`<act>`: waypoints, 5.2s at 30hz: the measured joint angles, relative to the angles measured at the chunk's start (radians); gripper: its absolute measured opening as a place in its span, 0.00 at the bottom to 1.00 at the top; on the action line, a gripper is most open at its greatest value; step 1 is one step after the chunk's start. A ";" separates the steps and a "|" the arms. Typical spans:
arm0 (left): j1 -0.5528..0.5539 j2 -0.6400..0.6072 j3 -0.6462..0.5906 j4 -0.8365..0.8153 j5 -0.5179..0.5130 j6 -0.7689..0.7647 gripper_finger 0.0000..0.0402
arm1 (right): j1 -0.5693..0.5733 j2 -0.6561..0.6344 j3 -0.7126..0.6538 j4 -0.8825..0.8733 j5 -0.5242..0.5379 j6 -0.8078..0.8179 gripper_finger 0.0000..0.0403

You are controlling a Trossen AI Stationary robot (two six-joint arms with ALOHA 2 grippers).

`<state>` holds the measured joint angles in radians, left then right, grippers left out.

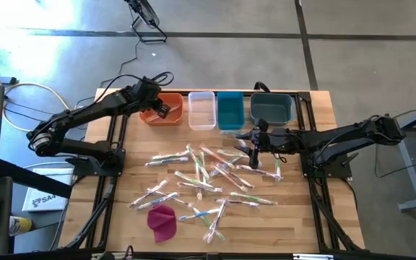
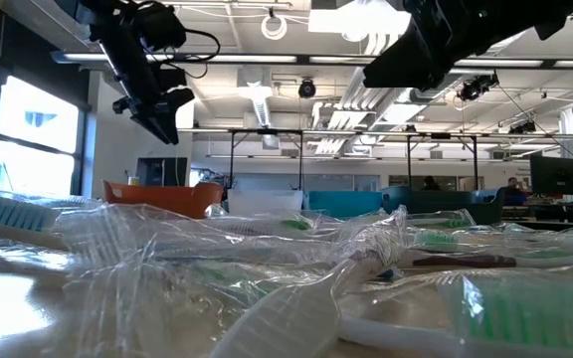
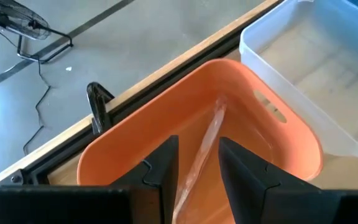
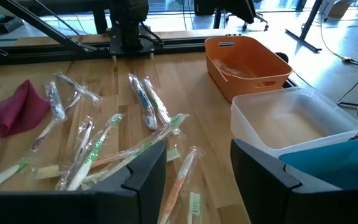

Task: Pick & Place Toothbrushes
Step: Put the green toothbrush into the transparent bin

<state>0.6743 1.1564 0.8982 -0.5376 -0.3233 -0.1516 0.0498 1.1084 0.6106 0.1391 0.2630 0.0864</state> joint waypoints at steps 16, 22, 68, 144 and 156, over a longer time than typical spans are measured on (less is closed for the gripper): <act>-0.042 -0.019 -0.067 0.069 0.094 0.127 0.27 | 0.000 0.000 0.000 -0.005 0.000 0.000 0.42; -0.154 -0.101 -0.137 0.229 0.097 0.175 0.18 | 0.000 0.000 0.000 -0.005 0.000 0.000 0.42; -0.576 -0.414 -0.442 0.690 0.127 0.357 0.00 | 0.000 0.000 0.000 -0.008 0.000 0.023 0.42; -0.576 -0.412 -0.441 0.588 0.129 0.318 0.00 | 0.000 0.028 0.000 -0.005 -0.002 0.014 0.42; -0.576 -0.412 -0.441 0.589 0.146 0.121 0.00 | 0.000 0.028 0.000 -0.001 -0.004 0.014 0.42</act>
<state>0.0978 0.7441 0.4572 0.0513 -0.1768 -0.0307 0.0494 1.1362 0.6106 0.1383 0.2592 0.1009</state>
